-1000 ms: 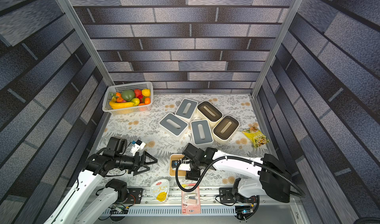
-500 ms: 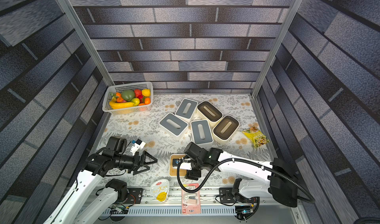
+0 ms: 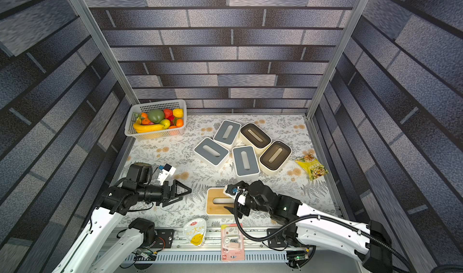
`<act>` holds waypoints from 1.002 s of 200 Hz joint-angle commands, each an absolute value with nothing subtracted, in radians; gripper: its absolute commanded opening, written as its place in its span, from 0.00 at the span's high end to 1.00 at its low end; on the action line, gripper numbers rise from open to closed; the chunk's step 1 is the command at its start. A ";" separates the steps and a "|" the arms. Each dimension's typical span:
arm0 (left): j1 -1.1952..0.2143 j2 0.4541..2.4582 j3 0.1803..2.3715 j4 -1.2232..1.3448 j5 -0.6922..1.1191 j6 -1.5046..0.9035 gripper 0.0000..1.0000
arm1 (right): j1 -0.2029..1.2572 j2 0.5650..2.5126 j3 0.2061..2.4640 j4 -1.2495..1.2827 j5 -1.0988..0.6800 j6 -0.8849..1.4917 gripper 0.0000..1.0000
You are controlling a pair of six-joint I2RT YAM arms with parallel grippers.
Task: Stack the tissue boxes
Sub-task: Place the tissue box at the center of the board, then pick up the tissue box from the center of the board.
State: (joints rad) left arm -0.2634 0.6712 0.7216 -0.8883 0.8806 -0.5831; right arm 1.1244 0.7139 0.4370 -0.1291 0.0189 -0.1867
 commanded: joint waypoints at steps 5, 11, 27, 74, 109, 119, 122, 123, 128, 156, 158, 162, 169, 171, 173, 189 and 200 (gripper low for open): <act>-0.246 0.668 0.762 -0.844 0.836 -0.546 0.00 | 1.133 0.599 0.373 -0.057 0.244 0.001 0.00; -0.243 0.673 0.767 -0.833 0.836 -0.548 0.00 | 1.134 0.570 0.365 -0.070 0.260 0.017 0.00; -0.241 0.698 0.787 -0.814 0.832 -0.541 0.00 | 1.132 0.511 0.358 -0.112 0.328 0.082 0.00; -0.237 0.804 0.881 -0.784 0.784 -0.480 0.00 | 1.116 0.578 0.484 -0.277 0.415 0.202 0.00; -0.204 0.908 0.923 -0.697 0.769 -0.457 0.00 | 0.961 0.882 0.696 -0.349 0.215 0.259 0.00; -0.192 0.944 0.929 -0.667 0.773 -0.459 0.00 | 0.938 0.966 0.751 -0.349 0.221 0.265 0.00; -0.186 0.955 0.932 -0.659 0.775 -0.457 0.00 | 0.932 0.984 0.768 -0.352 0.229 0.266 0.00; -0.184 0.958 0.932 -0.657 0.775 -0.457 0.00 | 0.931 0.994 0.773 -0.353 0.232 0.266 0.00; -0.179 0.977 0.936 -0.647 0.773 -0.456 0.00 | 0.918 1.028 0.800 -0.358 0.248 0.267 0.00; -0.145 1.097 0.960 -0.621 0.739 -0.454 0.00 | 0.785 1.127 0.893 -0.359 0.239 0.278 0.00; -0.142 1.106 0.963 -0.619 0.742 -0.454 0.00 | 0.774 1.132 0.897 -0.362 0.235 0.277 0.00; -0.137 1.123 0.969 -0.617 0.745 -0.454 0.00 | 0.753 1.142 0.906 -0.368 0.229 0.274 0.01; -0.134 1.153 0.983 -0.620 0.746 -0.452 0.00 | 0.727 1.158 0.921 -0.387 0.218 0.257 0.04; -0.134 1.160 0.986 -0.622 0.746 -0.449 0.00 | 0.722 1.163 0.926 -0.394 0.220 0.254 0.05; -0.135 1.166 0.990 -0.624 0.745 -0.447 0.00 | 0.714 1.171 0.933 -0.406 0.224 0.252 0.06; -0.135 1.201 1.005 -0.627 0.736 -0.452 0.00 | 0.689 1.238 0.996 -0.506 0.276 0.231 0.13; -0.141 1.208 1.005 -0.618 0.716 -0.462 0.00 | 0.690 1.283 1.027 -0.541 0.292 0.229 0.17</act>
State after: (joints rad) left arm -0.1364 1.2011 0.9668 -0.6365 0.7471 -0.4774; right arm 0.6975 1.2098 0.9535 -0.4046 0.2588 0.2447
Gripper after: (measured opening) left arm 0.998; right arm 0.862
